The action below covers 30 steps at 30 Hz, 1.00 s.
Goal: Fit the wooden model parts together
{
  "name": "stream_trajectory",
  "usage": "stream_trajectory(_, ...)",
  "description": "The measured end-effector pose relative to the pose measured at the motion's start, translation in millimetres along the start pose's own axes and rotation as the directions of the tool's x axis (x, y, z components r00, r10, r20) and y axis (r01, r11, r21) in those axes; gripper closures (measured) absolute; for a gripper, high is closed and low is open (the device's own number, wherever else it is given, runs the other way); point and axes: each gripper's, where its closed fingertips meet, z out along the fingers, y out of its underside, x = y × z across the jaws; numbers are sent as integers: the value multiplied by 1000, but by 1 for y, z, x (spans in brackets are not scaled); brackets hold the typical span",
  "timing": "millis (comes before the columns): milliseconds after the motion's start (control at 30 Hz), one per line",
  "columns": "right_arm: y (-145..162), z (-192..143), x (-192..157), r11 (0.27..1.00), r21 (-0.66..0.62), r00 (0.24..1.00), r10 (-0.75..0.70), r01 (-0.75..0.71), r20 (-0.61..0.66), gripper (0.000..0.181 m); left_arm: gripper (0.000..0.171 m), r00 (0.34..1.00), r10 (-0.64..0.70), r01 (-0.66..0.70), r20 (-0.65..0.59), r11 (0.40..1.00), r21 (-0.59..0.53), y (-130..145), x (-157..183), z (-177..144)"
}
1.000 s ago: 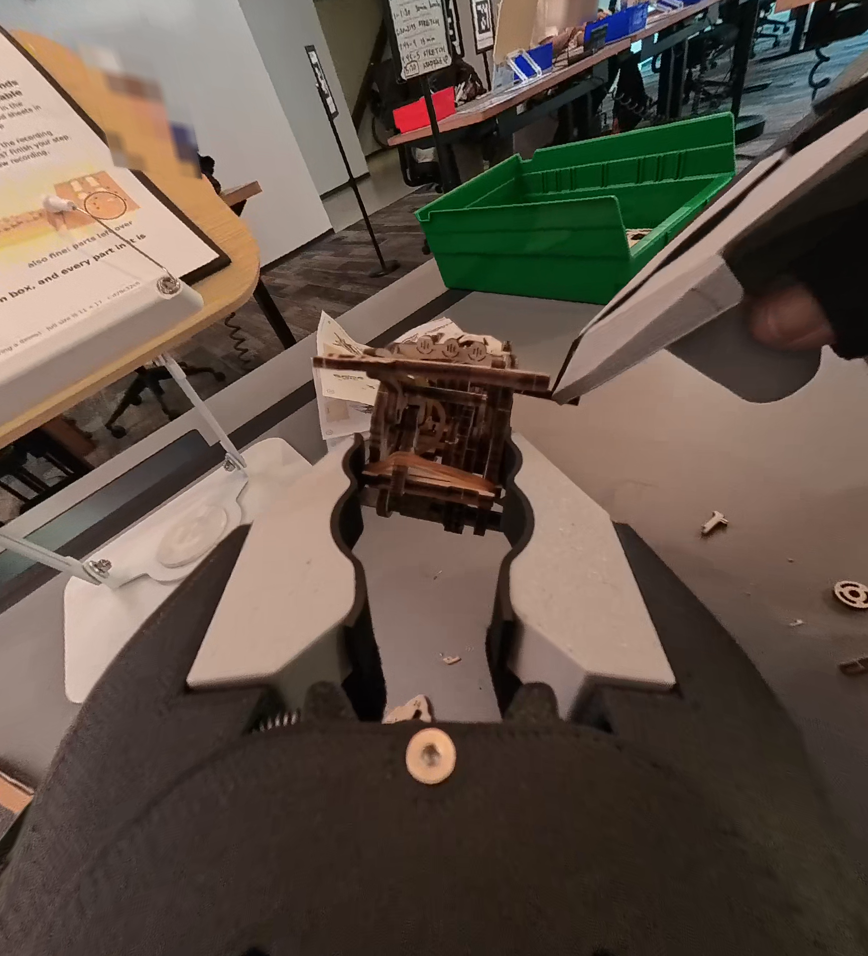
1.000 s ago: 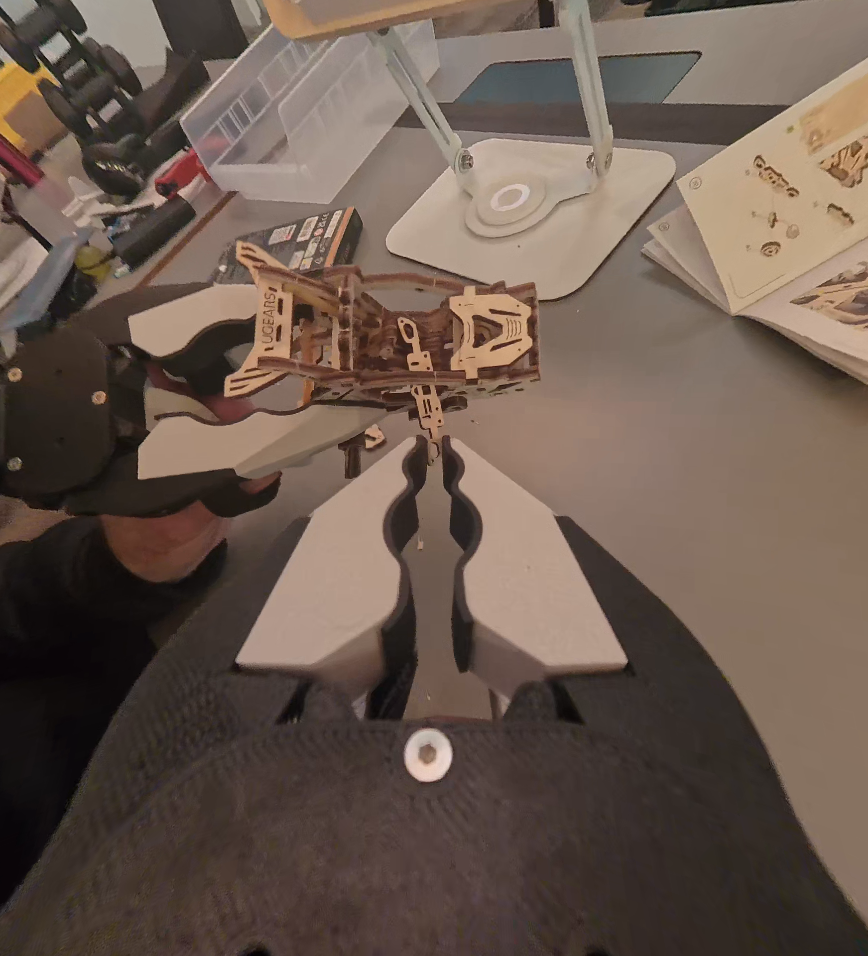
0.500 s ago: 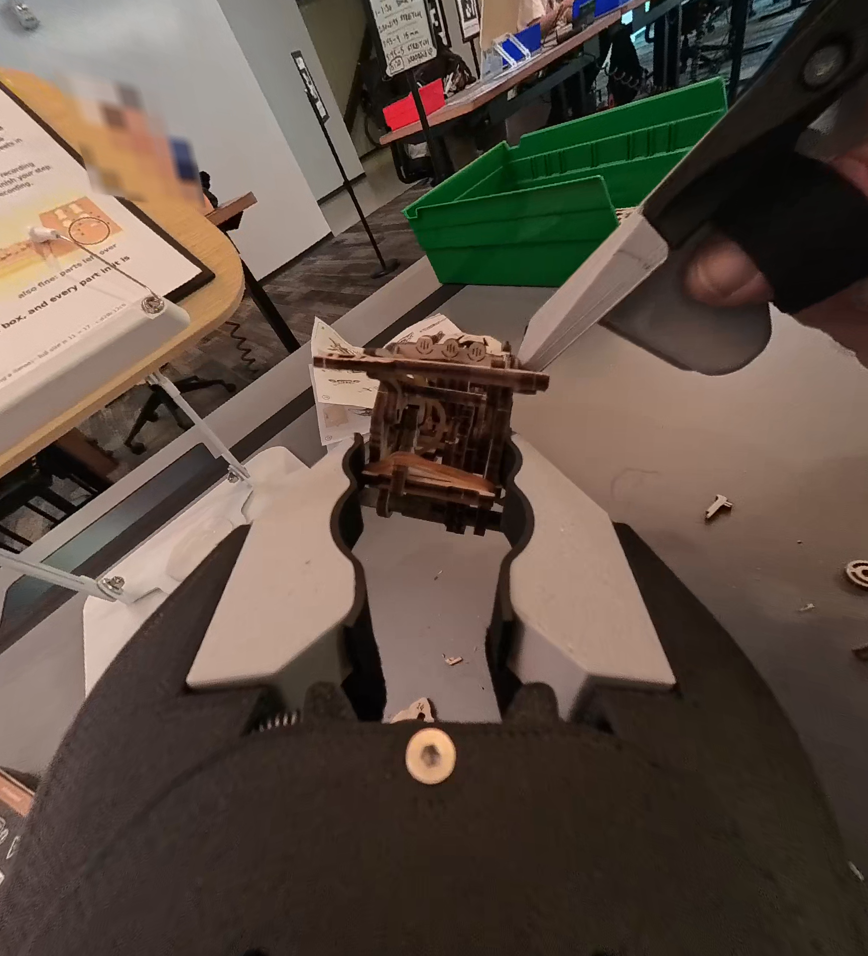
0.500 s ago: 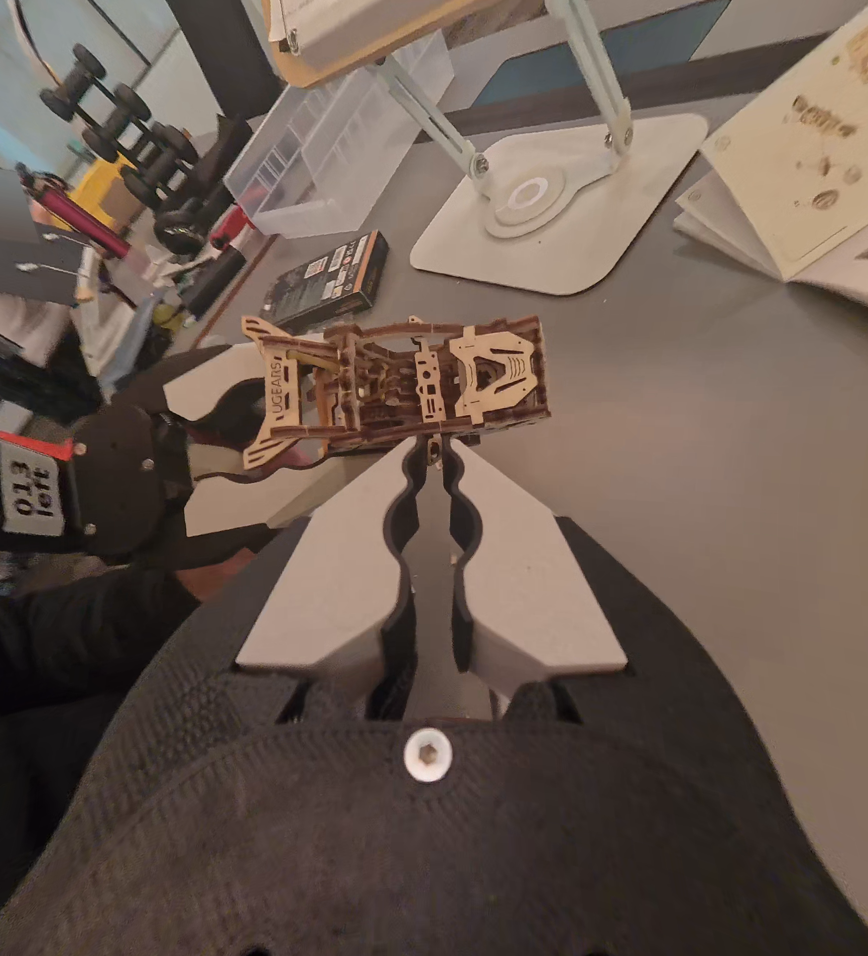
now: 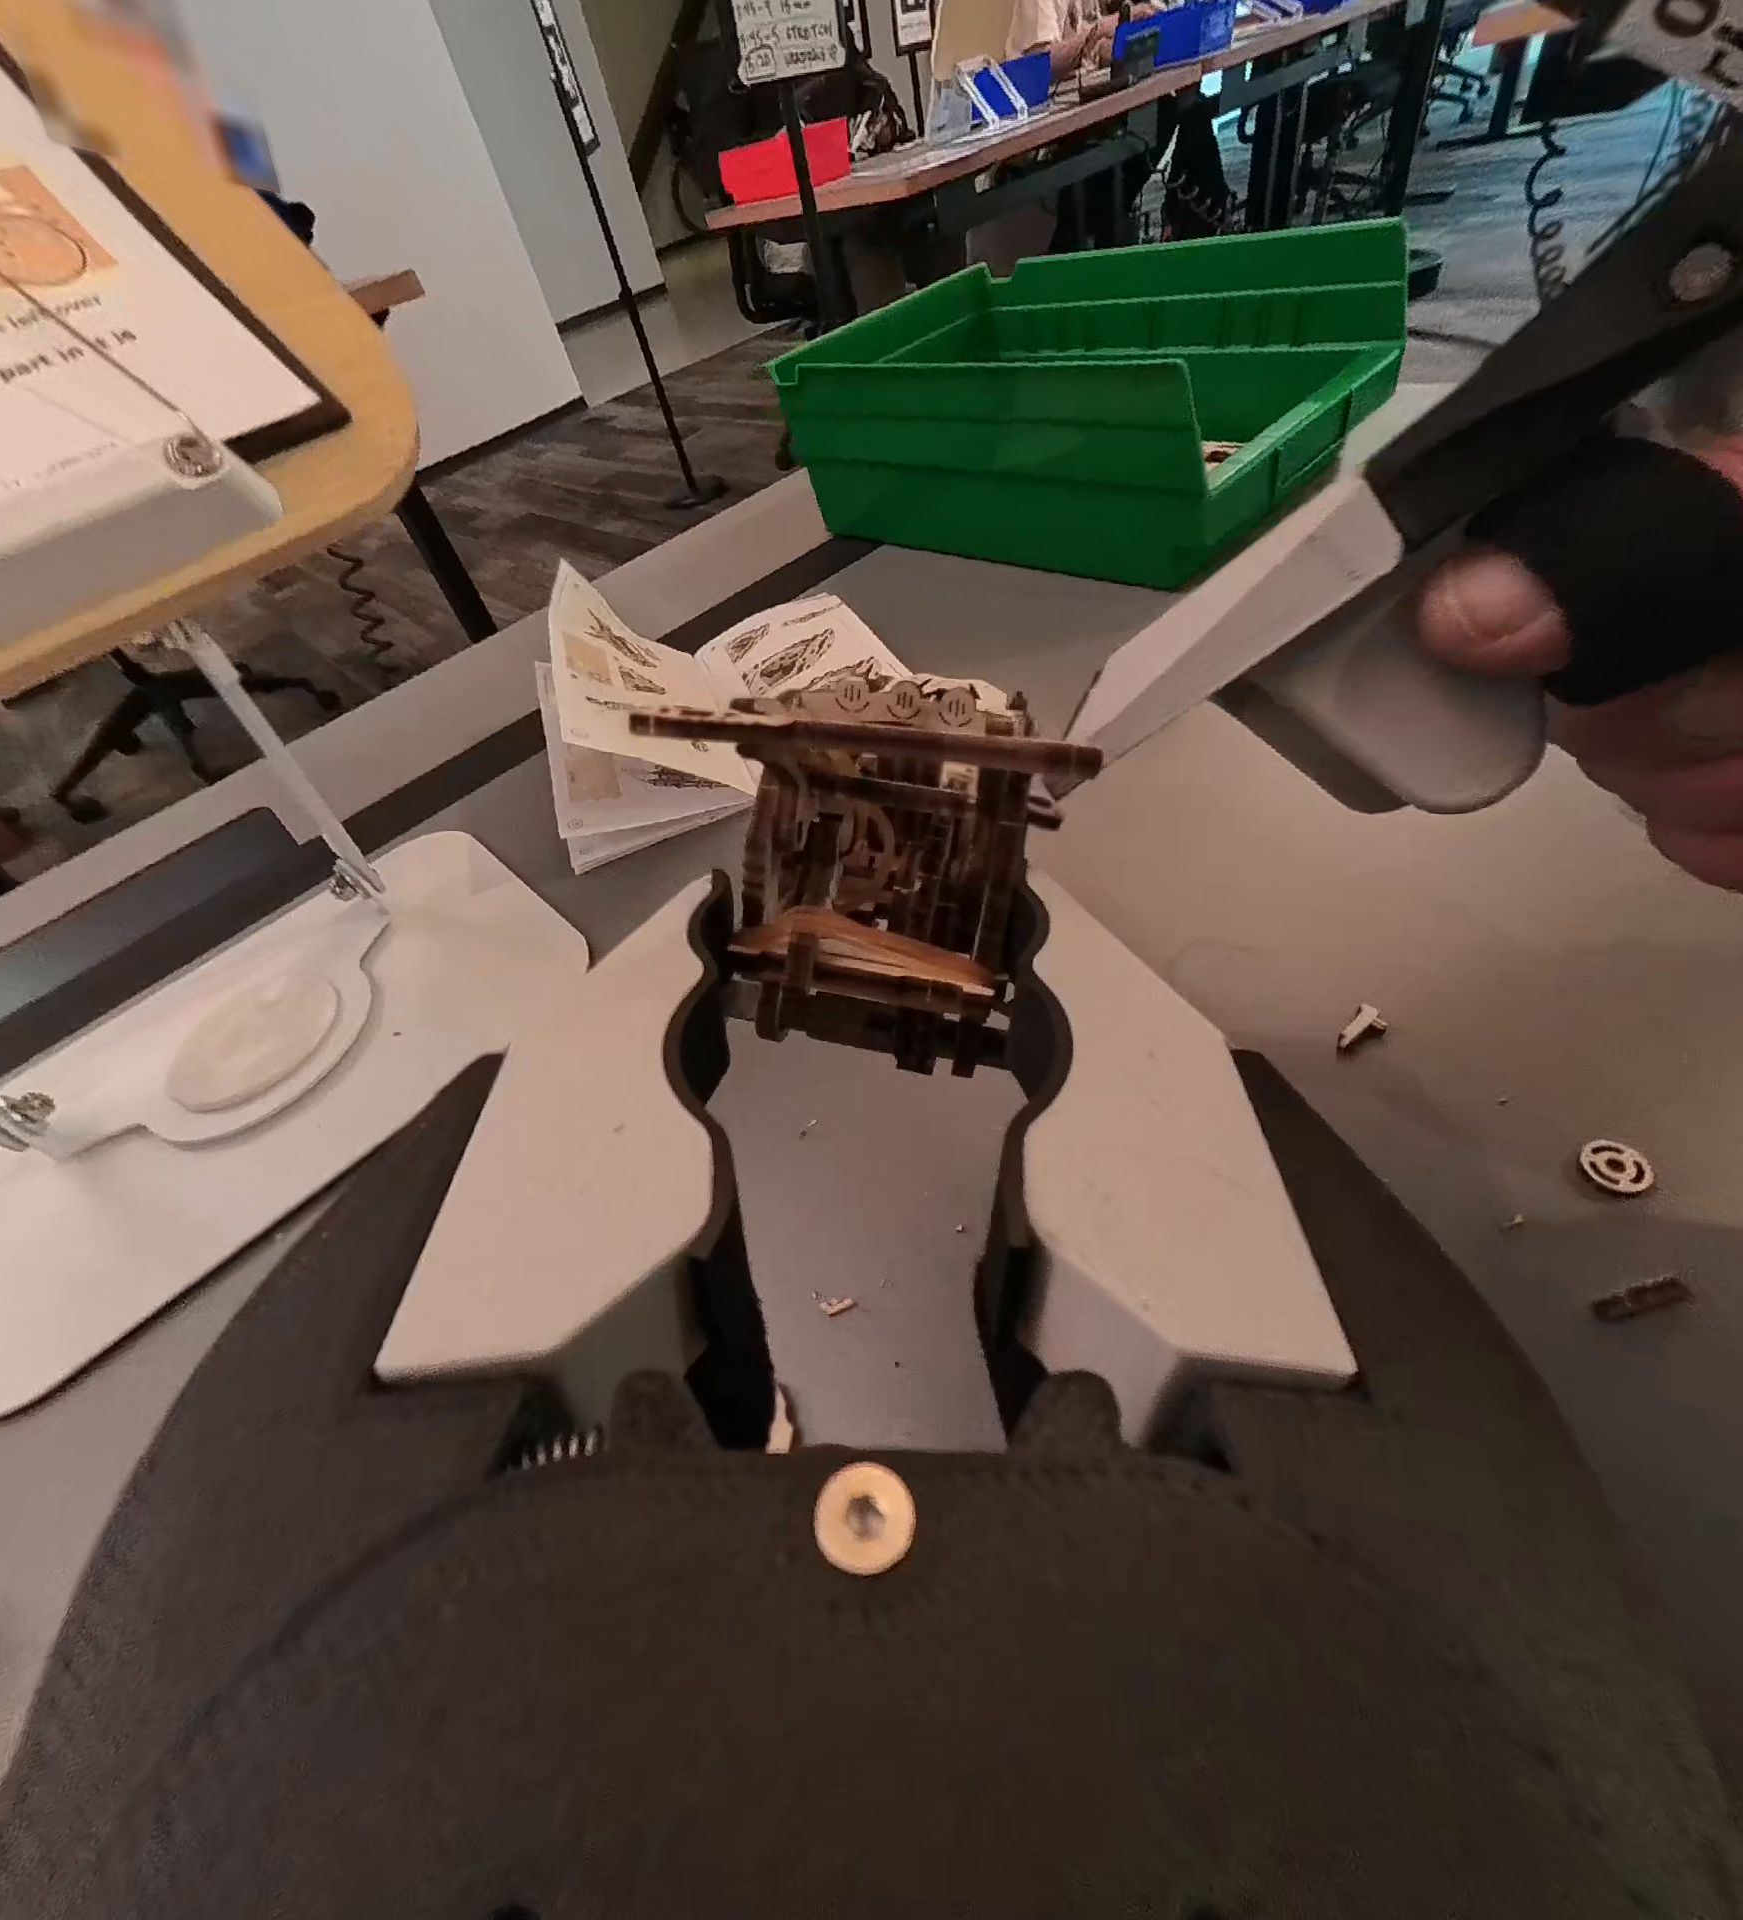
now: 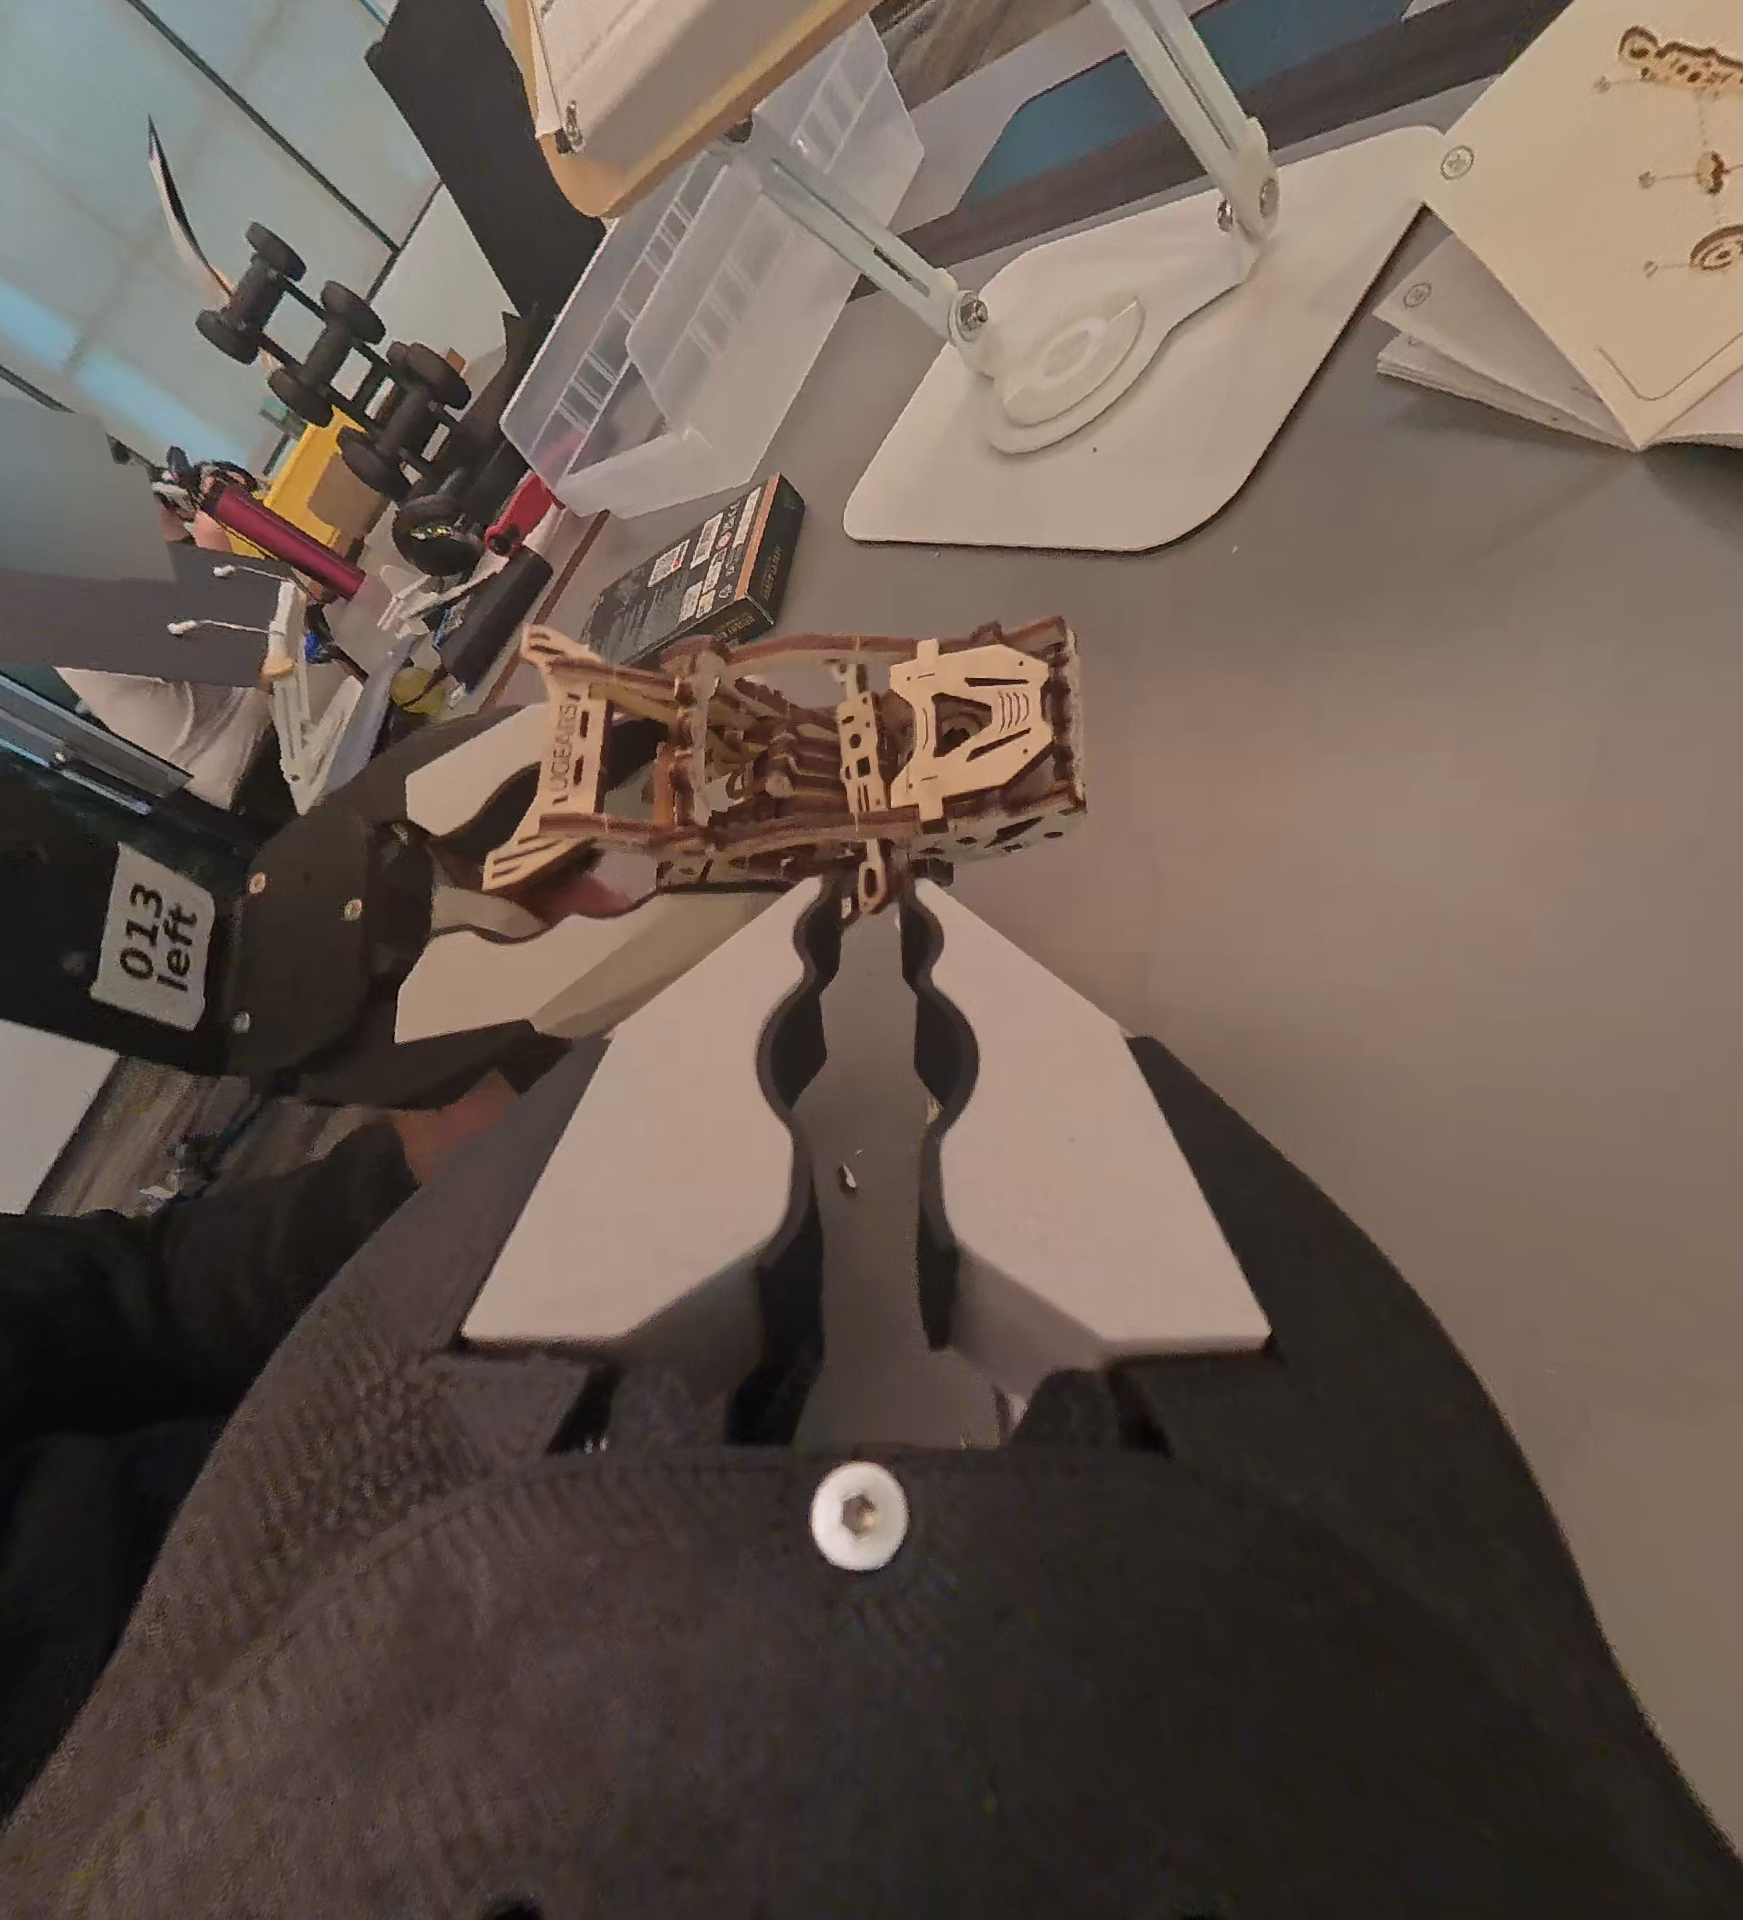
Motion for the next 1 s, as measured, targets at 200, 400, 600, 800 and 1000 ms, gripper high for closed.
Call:
stream_trajectory(200,4,-7,2,942,-43,930,-334,332,-152,162,123,994,-102,102,-33,995,-5,3,-2,2)
stream_trajectory(400,-1,-10,-3,512,-259,412,-839,819,-357,165,123,978,-196,196,-72,981,-11,2,-1,4)
stream_trajectory(600,-5,-8,-10,129,-410,-30,-933,903,-359,168,122,979,-188,188,-78,982,-12,-2,3,2)
stream_trajectory(800,-3,-7,-5,44,-446,-117,-938,894,-327,177,123,979,-182,182,-92,983,-8,-5,8,3)
stream_trajectory(1000,-7,-11,-4,163,-383,14,-932,909,-363,180,123,979,-181,181,-95,983,-8,-5,10,4)
